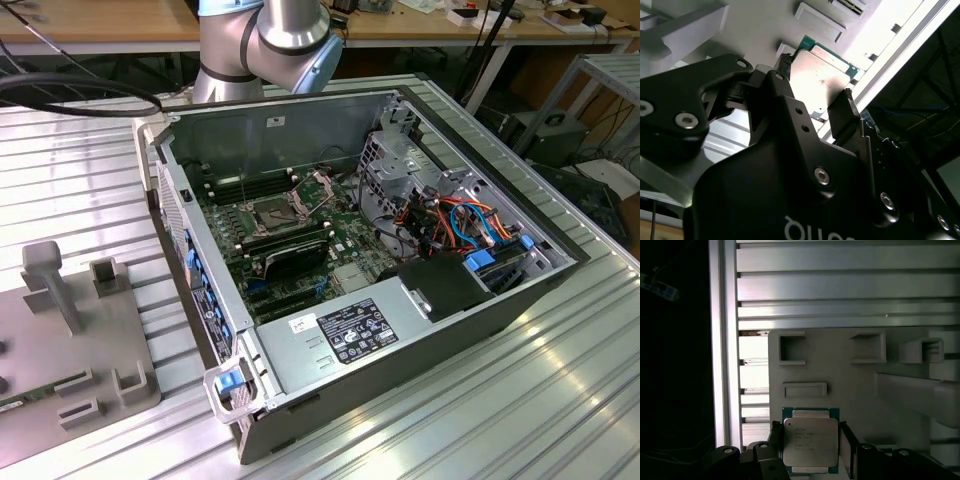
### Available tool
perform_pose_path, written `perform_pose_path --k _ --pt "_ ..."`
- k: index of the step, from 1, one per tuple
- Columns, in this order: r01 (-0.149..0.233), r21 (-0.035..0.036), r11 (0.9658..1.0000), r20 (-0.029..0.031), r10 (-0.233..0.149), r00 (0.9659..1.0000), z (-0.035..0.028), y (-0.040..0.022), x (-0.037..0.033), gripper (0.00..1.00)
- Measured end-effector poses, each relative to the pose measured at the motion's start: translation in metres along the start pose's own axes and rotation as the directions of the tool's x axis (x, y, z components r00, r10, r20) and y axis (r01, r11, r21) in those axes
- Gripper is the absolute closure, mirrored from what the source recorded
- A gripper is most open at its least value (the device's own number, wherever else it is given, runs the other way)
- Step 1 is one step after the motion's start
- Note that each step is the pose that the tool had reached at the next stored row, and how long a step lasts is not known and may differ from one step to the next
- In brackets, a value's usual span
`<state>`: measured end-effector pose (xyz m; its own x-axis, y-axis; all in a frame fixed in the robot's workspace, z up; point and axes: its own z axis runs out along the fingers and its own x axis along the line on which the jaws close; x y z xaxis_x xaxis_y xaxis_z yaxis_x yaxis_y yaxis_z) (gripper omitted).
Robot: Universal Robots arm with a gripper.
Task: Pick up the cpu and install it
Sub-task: 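Pick up the cpu and move it towards the insertion slot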
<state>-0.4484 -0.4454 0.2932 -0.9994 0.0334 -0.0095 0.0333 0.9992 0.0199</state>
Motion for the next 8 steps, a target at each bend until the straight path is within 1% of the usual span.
perform_pose_path --k 1,2,5,8 --pt "0.0 0.0 1.0 0.0 0.0 1.0 -0.0028 0.0 0.0 0.45" --pt "0.0 -0.0001 1.0 0.0 0.0 1.0 -0.0086 0.0002 -0.0001 0.45" --pt "0.0 0.0 1.0 0.0001 0.0 1.0 -0.0184 0.0004 -0.0002 0.45" --pt "0.0 0.0 1.0 0.0001 0.0 1.0 -0.0257 0.0005 -0.0002 0.45"
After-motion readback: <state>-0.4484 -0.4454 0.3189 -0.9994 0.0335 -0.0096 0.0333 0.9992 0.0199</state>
